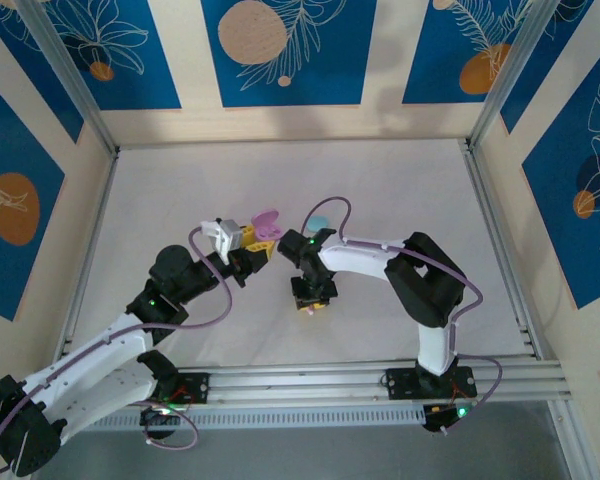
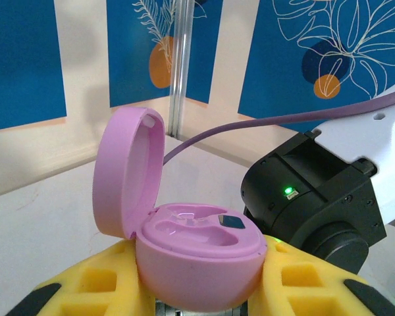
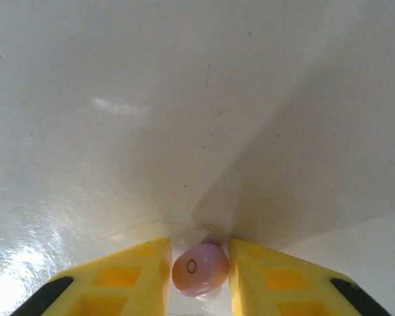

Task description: Insert wireless bluetooth earbuds into charging case

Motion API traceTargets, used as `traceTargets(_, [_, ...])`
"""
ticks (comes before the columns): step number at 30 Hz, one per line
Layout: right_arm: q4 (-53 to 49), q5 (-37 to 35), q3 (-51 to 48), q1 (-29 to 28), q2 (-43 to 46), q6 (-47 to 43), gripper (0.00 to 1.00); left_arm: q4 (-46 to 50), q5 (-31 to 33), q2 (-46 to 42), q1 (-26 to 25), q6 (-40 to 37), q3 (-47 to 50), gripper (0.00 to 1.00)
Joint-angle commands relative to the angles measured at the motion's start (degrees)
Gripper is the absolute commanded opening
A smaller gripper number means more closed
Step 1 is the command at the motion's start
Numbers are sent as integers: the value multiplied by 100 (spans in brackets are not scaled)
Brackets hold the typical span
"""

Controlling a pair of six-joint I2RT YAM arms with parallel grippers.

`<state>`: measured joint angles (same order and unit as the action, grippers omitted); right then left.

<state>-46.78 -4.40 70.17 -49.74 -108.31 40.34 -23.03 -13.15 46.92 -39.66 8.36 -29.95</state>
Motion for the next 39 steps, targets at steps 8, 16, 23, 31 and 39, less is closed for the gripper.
traceTargets(8, [-138, 57, 236, -141, -112, -230, 31, -70, 102, -118, -54, -152, -112, 22])
traceTargets(16, [-128, 34, 287, -139, -176, -201, 31, -18, 119, -174, -54, -161, -106, 22])
traceTargets(23, [-168, -47, 313, -142, -225, -132, 27, -18, 128, -188, -53, -161, -96, 22])
traceTargets(31, [-164, -53, 282, -126, -237, -61, 21, -18, 128, -200, -52, -150, -82, 22])
traceTargets(39, [203, 325, -34, 175, 867, -197, 19, -66, 146, -171, -56, -142, -40, 22])
